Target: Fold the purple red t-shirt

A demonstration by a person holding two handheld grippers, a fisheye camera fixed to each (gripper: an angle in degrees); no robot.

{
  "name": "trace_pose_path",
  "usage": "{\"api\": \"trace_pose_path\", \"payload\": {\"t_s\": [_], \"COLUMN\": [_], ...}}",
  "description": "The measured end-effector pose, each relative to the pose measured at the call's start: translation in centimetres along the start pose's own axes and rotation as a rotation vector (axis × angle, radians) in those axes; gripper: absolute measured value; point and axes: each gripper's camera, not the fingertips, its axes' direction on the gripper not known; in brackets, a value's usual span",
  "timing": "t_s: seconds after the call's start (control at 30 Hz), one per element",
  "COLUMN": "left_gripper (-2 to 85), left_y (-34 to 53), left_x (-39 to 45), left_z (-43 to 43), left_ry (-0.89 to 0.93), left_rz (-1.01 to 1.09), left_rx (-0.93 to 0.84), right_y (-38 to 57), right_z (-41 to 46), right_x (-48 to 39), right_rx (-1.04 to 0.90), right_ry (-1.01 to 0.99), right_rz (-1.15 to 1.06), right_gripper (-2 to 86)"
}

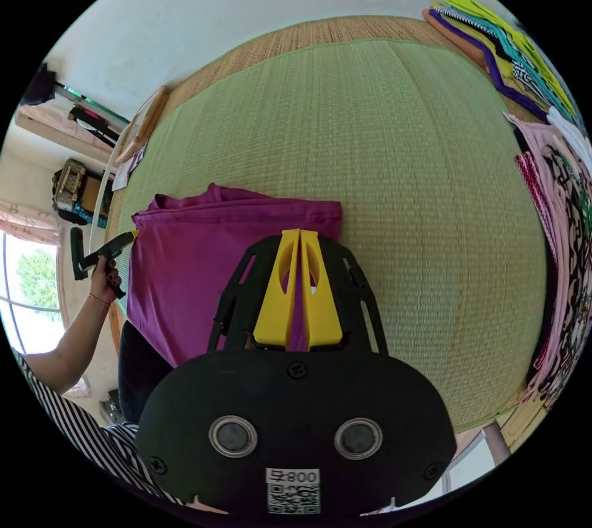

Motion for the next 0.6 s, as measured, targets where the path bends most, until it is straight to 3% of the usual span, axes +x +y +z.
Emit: {"api": "trace_pose_path", "payload": {"t_s": [0.3, 0.6], "left_gripper": [0.1, 0.1], "left_y": [6.2, 16.7], "left_x": [-0.4, -3.3], "left_z": [-1.5, 1.7], "left_ry": [0.044, 0.005], "left_rz": [0.051, -0.008], "left_rx": [-0.056, -0.178], "right_y": [4.7, 16.2], "right_z": [-3.5, -4.2], "right_x": [1.0, 3.8], "right_rx": [0.01, -0.154], "right_ry": [-0.103, -0.185], "right_rz": [-0.068, -0.021], "right_gripper": [0.2, 0.2]}}
